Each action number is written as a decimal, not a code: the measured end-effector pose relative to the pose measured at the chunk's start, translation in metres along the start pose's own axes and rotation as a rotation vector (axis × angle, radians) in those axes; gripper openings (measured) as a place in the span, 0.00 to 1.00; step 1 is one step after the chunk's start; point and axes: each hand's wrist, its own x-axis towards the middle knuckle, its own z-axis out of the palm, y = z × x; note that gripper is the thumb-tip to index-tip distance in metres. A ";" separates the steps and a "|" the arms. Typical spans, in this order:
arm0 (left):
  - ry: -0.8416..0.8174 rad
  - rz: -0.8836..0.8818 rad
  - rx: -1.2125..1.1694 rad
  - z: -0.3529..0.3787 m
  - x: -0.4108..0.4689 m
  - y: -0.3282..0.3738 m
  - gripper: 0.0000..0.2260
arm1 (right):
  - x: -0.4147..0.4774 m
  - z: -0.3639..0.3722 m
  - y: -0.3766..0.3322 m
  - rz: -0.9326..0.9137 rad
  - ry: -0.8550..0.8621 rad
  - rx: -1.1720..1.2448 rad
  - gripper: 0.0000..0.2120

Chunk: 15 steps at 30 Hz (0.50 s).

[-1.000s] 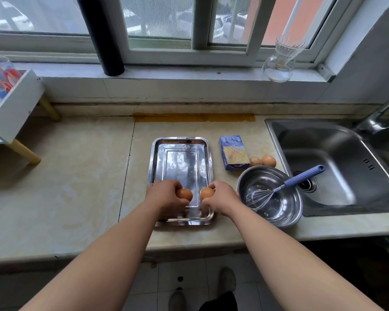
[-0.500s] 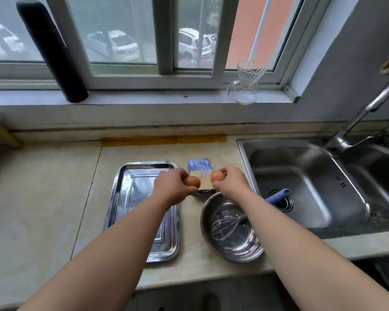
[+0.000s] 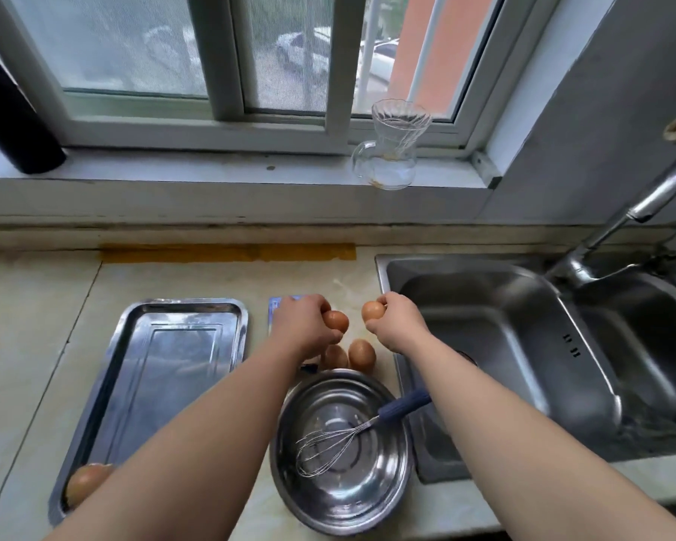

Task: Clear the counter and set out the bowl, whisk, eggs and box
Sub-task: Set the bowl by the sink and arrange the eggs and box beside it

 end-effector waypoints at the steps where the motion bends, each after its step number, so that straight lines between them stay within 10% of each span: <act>1: -0.008 -0.005 0.009 0.004 0.003 0.001 0.19 | 0.004 0.001 0.002 -0.006 -0.012 -0.008 0.17; 15: -0.064 -0.024 0.180 0.026 0.022 0.011 0.16 | 0.031 0.015 0.008 -0.030 -0.128 -0.110 0.13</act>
